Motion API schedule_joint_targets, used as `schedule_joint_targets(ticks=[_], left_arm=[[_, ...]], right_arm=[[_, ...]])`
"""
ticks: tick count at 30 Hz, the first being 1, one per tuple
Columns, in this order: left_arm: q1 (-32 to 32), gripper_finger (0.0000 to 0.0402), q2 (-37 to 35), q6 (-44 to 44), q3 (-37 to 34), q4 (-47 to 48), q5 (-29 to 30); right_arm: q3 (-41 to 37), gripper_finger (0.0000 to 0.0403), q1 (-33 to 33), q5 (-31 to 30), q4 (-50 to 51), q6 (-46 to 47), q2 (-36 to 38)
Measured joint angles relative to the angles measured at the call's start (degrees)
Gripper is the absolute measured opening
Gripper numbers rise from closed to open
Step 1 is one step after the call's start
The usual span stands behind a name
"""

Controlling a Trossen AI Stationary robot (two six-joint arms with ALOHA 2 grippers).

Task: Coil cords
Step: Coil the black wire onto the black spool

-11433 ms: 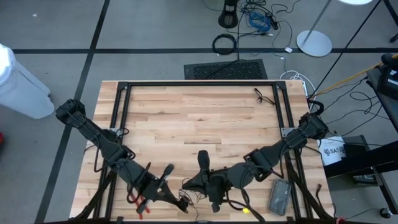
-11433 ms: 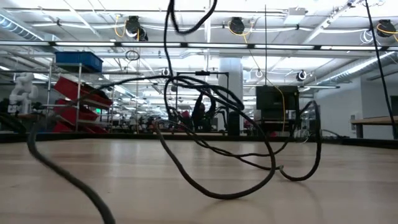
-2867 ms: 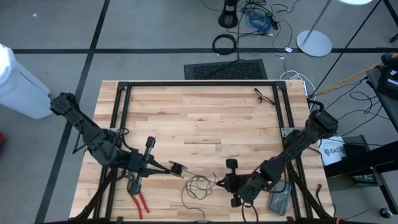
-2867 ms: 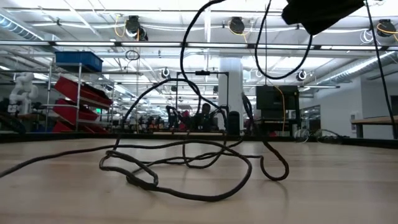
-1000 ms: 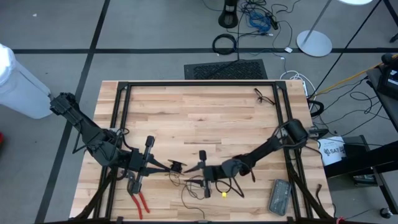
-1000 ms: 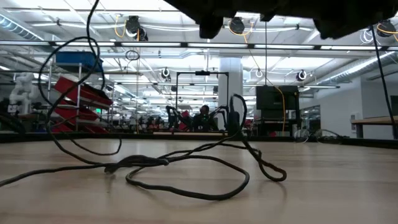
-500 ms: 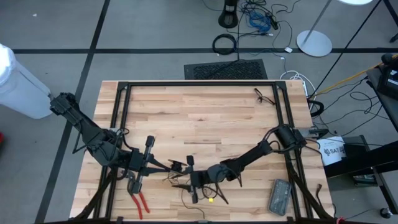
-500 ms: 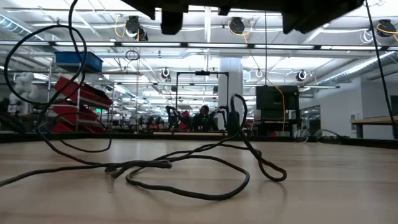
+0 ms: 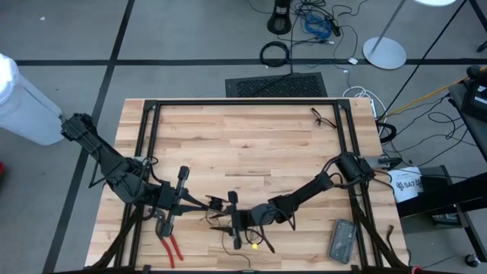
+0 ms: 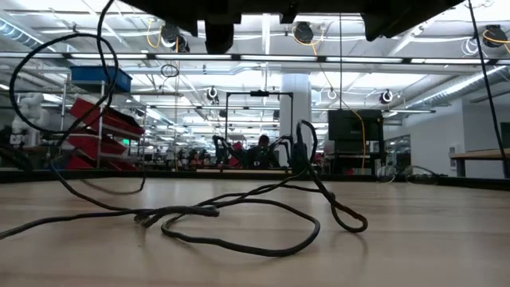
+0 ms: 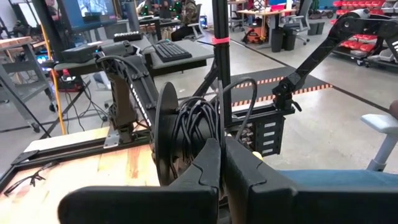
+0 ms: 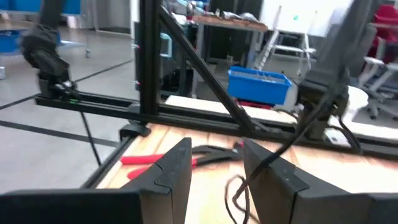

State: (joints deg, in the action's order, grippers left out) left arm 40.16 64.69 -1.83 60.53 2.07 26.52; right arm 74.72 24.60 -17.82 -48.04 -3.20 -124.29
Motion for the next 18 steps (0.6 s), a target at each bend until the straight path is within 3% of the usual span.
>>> schedule_joint_targets(ticks=[10,18], left_arm=[[0.0,0.0008,0.0,0.0,0.0,0.0,0.0],[0.0,0.0008,0.0,0.0,0.0,0.0,0.0]], right_arm=[[0.0,0.0128,0.8,-4.4,2.0,4.2,0.0],[0.0,0.0095,1.7,-7.4,3.9,4.2,0.1]])
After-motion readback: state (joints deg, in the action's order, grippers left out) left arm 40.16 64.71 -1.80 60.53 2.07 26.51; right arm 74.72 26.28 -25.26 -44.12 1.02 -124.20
